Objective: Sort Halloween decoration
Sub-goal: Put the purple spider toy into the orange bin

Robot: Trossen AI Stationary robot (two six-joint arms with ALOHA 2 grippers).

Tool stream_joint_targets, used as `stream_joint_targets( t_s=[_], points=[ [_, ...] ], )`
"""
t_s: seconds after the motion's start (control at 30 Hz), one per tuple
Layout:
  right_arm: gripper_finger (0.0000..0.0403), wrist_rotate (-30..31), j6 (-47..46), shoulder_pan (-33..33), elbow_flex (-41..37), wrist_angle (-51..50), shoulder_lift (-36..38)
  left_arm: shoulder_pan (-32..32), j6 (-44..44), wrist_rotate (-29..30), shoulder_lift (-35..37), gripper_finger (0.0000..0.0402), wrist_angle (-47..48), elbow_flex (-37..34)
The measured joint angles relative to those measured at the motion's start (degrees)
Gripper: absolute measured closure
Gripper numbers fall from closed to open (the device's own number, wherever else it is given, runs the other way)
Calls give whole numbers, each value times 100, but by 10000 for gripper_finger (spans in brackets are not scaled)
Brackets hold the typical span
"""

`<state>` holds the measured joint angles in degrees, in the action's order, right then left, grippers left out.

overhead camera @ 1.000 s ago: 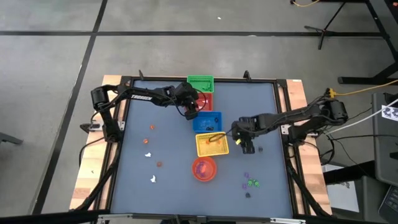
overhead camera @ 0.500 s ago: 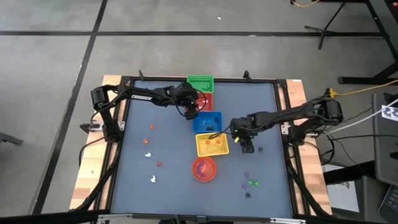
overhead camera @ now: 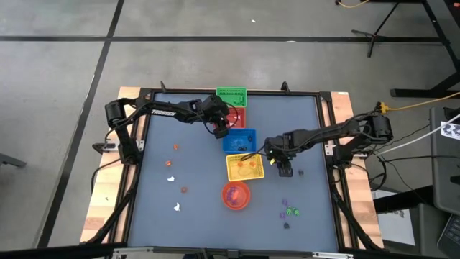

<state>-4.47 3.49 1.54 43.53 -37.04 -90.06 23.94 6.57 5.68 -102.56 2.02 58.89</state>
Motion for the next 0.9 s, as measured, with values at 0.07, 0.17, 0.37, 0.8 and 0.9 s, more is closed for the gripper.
stream_joint_targets(
  t_s=[0.07,0.17,0.37,0.8,0.9],
  points=[
    [237,0,2,2,-4,-4,-4,0,0,0,0,245,1,0],
    [266,13,2,2,-5,-8,-7,4,0,0,0,245,2,0],
    [300,192,3,-7,-11,-13,-10,4,2,0,0,245,2,0],
    [313,91,2,0,-15,-24,-15,4,2,0,0,245,1,0],
    [313,76,2,0,-17,-24,-15,4,2,0,0,245,0,0]
  ],
)
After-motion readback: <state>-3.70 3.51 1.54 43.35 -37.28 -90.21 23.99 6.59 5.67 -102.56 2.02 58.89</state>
